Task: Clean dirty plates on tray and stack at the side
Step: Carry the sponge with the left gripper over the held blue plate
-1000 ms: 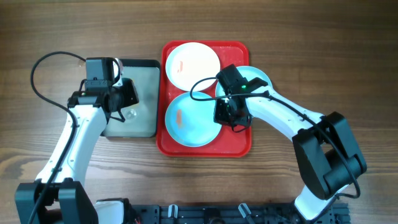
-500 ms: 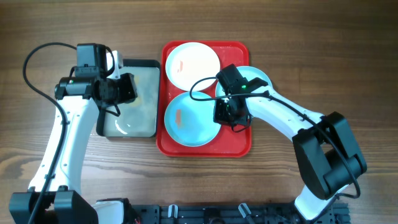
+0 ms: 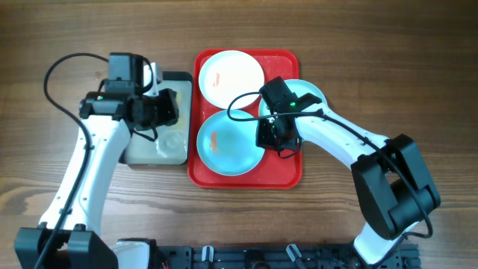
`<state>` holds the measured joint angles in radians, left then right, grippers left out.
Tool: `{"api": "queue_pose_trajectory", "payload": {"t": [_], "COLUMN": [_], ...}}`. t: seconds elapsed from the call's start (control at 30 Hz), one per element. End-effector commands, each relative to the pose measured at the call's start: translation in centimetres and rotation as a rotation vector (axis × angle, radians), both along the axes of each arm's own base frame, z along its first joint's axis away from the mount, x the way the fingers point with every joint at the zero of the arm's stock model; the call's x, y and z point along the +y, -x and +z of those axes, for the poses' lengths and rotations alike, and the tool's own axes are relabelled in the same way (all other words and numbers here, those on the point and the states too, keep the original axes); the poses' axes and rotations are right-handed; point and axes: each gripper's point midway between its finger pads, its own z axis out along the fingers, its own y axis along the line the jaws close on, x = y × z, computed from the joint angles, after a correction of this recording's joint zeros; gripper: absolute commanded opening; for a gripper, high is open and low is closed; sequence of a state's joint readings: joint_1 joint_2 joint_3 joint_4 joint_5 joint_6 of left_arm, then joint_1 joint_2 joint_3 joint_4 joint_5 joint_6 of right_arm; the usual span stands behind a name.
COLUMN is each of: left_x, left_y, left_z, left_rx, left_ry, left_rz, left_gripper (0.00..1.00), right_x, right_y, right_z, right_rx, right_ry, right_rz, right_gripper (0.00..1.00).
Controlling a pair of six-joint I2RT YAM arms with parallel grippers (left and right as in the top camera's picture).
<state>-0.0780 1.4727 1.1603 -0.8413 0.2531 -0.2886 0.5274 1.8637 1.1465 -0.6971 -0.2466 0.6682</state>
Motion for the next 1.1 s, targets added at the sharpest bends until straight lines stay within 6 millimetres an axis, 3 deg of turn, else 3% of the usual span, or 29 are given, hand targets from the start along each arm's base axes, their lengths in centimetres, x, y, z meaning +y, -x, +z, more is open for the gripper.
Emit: {"api": "queue_pose_trajectory", "payload": {"t": [0.0, 0.4, 0.7, 1.07], "left_x": [-0.4, -4.1, -6.7, -7.4], "left_y": [0.5, 1.2, 2.2, 2.9], "left_z": [-1.3, -5.0, -7.0, -9.9], "left_rx": [0.022, 0.105, 0.143, 0.207], "left_ry": [-0.055, -0.132, -0.16, -0.202], "left_rz": [0.036, 0.027, -0.106, -0.183], "left_gripper": [0.04, 0.04, 0.04, 0.04], "right_x": [0.0, 0.0, 0.0, 0.0], "right_y": [0.5, 0.4, 0.4, 0.3], "right_z": [-0.8, -0.8, -0.8, -0.8], "right_rx": [0.024, 0.022, 0.019, 0.017], "right_ry": [-0.003, -0.003, -0.001, -0.002], "right_rz": [0.011, 0.012, 0.011, 0.013], "right_gripper": [0.04, 0.04, 0.04, 0.04]}}
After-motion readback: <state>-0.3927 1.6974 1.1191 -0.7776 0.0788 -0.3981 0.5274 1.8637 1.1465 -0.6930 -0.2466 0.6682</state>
